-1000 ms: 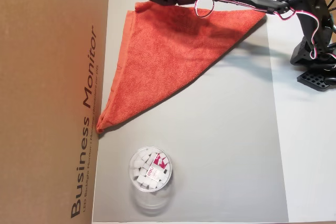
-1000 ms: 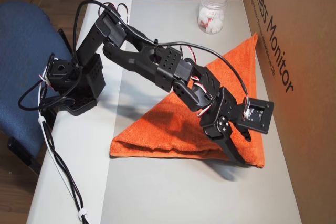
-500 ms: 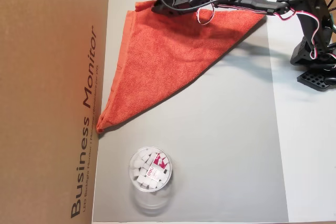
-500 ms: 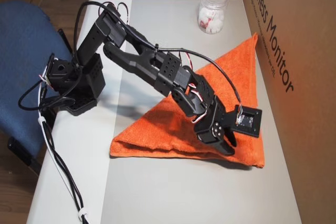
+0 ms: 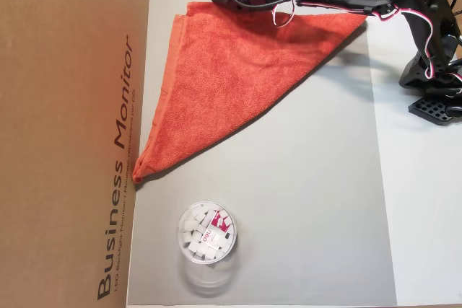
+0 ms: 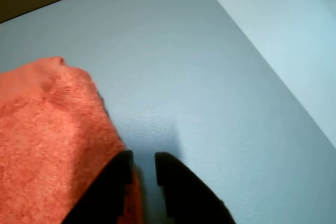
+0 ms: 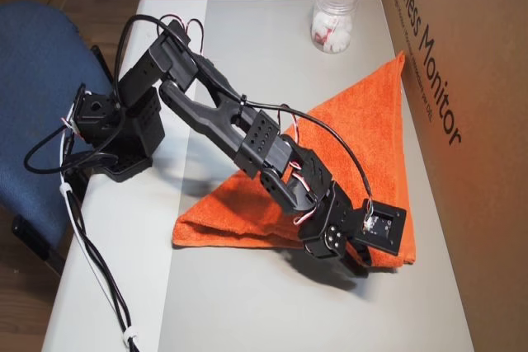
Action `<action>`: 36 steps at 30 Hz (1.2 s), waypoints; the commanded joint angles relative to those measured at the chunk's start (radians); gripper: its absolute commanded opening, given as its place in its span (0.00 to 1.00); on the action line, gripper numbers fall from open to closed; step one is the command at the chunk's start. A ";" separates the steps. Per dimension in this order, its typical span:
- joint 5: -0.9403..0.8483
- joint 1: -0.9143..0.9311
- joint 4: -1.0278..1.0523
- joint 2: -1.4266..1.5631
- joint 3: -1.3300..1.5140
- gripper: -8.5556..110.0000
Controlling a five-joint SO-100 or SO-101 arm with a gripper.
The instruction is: Fold the blanket.
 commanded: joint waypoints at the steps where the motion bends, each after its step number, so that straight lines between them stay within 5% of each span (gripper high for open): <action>1: -0.006 0.000 -0.017 0.032 0.000 0.10; 36: -0.094 0.291 -0.011 1.077 0.887 0.10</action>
